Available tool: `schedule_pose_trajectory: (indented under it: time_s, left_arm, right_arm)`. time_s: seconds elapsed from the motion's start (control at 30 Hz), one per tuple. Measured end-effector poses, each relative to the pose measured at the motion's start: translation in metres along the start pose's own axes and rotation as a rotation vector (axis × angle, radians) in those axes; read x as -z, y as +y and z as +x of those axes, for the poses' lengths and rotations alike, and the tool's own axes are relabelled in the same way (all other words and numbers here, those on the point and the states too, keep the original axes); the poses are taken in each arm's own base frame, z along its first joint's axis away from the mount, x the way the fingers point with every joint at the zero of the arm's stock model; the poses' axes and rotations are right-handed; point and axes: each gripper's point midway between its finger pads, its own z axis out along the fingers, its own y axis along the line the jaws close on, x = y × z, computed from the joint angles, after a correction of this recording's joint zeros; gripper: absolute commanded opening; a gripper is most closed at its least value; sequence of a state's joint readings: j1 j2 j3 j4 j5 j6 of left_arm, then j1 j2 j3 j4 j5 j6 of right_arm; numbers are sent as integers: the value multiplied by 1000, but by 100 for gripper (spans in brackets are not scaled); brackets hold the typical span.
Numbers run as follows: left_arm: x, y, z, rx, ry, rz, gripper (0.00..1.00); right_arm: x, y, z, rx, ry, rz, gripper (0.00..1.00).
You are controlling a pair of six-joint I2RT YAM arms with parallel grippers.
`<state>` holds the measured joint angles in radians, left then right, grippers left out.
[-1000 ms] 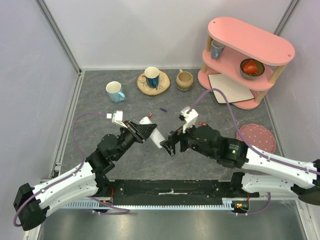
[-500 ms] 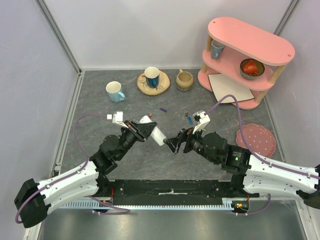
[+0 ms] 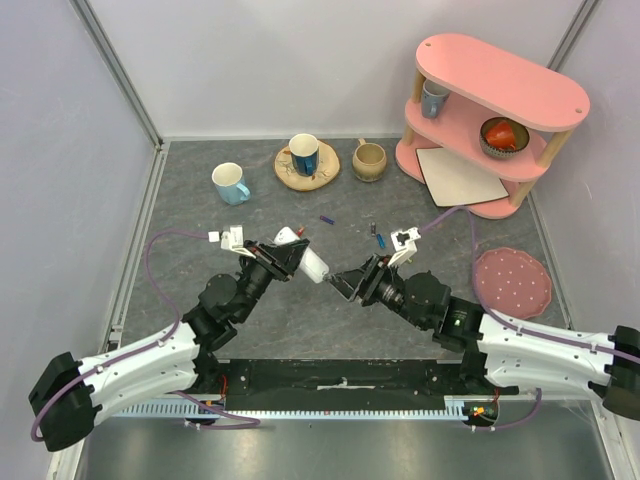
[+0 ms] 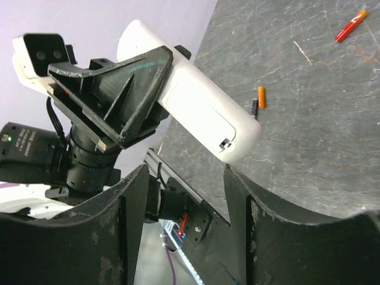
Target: Load the batteries into the remote control
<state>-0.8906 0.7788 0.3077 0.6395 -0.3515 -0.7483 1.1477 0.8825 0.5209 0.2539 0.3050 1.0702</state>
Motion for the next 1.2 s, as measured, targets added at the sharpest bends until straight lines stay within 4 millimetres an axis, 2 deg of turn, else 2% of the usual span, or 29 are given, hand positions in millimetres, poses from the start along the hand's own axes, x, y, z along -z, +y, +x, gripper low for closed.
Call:
schedule_pose_trajectory:
  time_s: [0.33, 0.7, 1.2]
  left_arm:
    - [3, 5, -5, -64, -34, -23, 2]
    - [4, 5, -6, -71, -37, -27, 2]
    - [4, 6, -11, -67, -58, -37, 2]
  right_arm:
    - [-21, -4, 3, -140, 2, -34, 56]
    - [-29, -2, 2, -188, 6, -64, 50]
    - [-36, -14, 11, -192, 36, -30, 46]
